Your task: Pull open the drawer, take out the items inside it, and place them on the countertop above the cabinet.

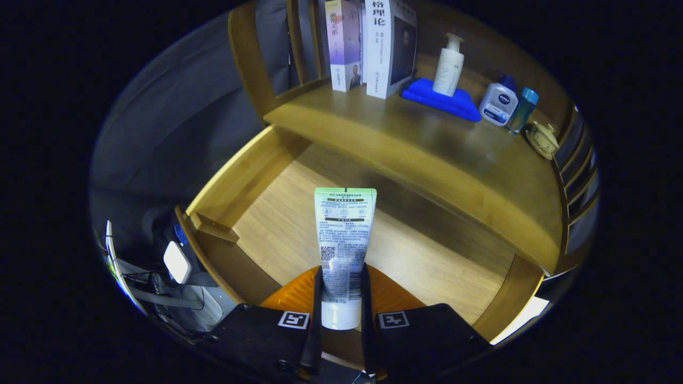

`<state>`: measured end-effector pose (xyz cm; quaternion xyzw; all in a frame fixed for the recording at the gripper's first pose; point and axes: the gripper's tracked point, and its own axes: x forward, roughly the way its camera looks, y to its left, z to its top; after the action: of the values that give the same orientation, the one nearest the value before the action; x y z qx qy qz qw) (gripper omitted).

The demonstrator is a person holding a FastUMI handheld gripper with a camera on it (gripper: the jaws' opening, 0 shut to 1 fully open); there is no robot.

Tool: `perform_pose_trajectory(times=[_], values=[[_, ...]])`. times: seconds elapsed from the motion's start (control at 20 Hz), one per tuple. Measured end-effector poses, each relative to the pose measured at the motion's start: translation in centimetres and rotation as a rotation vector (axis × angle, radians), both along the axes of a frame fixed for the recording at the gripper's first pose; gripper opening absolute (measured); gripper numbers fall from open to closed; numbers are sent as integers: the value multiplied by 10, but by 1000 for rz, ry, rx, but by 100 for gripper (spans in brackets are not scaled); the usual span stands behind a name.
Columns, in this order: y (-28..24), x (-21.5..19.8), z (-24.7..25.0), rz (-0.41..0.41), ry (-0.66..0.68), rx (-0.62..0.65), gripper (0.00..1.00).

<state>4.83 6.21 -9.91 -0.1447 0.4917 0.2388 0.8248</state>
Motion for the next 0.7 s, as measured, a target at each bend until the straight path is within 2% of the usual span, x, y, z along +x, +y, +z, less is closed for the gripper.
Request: perform_pose_trajectory(times=[0.3, 0.7], values=[[-22, 43, 55, -108, -96, 81, 33], [-63, 138, 78, -355, -141, 148, 32]])
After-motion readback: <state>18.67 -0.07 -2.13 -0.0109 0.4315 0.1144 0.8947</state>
